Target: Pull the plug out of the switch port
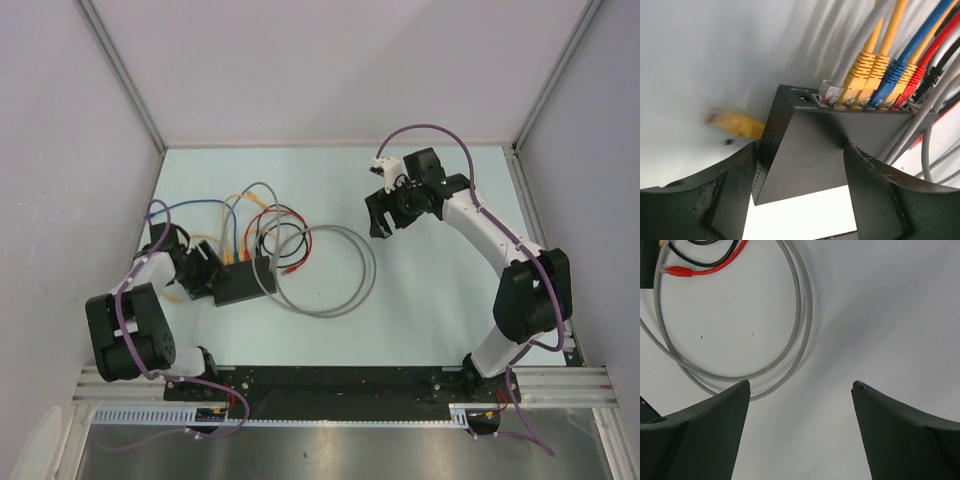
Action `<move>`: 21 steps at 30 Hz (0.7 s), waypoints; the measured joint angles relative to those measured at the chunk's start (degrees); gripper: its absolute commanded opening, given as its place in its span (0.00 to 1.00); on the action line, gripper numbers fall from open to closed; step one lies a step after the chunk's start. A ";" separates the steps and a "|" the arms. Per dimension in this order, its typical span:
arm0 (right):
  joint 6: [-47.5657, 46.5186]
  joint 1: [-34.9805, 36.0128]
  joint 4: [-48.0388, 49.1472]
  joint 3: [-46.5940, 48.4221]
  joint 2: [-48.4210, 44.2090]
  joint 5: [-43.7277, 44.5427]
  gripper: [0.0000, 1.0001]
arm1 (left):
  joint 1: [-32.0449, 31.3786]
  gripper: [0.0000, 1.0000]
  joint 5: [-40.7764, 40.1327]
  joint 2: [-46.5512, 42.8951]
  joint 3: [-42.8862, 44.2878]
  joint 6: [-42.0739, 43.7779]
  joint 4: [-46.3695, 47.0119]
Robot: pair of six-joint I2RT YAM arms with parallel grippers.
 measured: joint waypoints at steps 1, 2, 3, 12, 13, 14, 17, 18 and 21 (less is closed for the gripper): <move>-0.07 -0.02 -0.09 -0.07 -0.15 0.11 0.88 | -1.09 0.73 0.61 -0.11 -0.31 -0.22 0.57; -0.09 -0.24 -0.07 -0.42 -0.57 0.11 0.88 | -2.75 0.73 0.81 -0.09 -0.48 -0.37 1.16; 0.00 -0.35 -0.13 -0.74 -1.01 0.13 0.88 | -4.50 0.73 0.92 0.04 -0.50 -0.28 1.51; 0.28 -4.28 -3.21 -3.37 -5.55 -1.20 0.86 | -33.53 0.85 -0.17 1.84 1.03 4.81 3.17; 0.50 -4.61 -3.41 -3.56 -5.79 -1.14 0.86 | -35.71 0.86 -0.15 2.14 1.44 5.55 3.19; 0.87 -4.87 -3.48 -3.87 -6.10 -0.96 0.86 | -37.07 0.87 -0.15 2.36 1.88 6.05 2.97; 2.69 -5.29 -3.56 -5.73 -7.56 -0.46 0.85 | -36.72 0.89 -0.81 2.45 4.96 8.11 -1.36; 2.99 -5.29 -3.56 -7.06 -8.52 -0.52 0.83 | -35.74 0.89 -1.16 2.36 6.45 8.94 -2.62; 2.10 -2.93 -3.15 -12.98 -12.74 -1.36 0.83 | -32.17 0.89 -1.84 1.36 10.38 11.32 -4.48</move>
